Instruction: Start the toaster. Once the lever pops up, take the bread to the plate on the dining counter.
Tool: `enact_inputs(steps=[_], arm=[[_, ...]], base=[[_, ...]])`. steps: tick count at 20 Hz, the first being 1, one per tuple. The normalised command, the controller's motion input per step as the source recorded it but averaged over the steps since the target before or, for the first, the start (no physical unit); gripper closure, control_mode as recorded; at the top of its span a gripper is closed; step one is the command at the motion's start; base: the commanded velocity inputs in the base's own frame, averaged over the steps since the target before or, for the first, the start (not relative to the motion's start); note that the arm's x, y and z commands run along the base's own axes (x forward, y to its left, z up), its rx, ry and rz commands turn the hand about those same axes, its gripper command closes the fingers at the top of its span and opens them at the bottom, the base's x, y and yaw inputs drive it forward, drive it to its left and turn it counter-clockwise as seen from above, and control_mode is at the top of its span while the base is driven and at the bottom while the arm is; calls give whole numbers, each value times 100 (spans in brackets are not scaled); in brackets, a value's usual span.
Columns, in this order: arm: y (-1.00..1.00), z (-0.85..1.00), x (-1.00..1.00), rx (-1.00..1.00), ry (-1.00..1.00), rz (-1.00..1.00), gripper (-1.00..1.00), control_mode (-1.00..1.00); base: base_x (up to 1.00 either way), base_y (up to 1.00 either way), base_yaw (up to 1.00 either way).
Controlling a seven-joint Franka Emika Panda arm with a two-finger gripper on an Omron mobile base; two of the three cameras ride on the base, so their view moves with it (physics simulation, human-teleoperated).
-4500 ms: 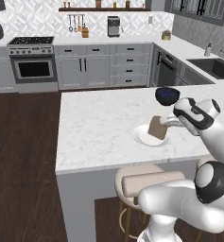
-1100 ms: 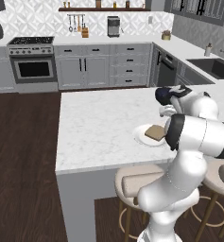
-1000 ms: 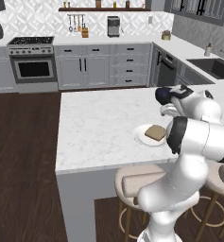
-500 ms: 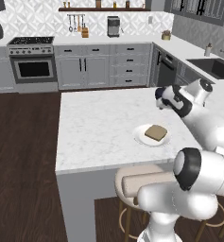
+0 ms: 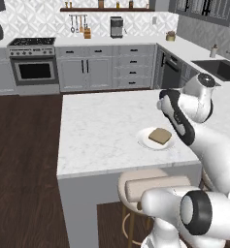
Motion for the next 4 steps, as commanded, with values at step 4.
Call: enact_inputs(steps=[4], arm=[[0, 50, -74, -11, 5, -1, -100, -100]], base=[[0, 0, 0]])
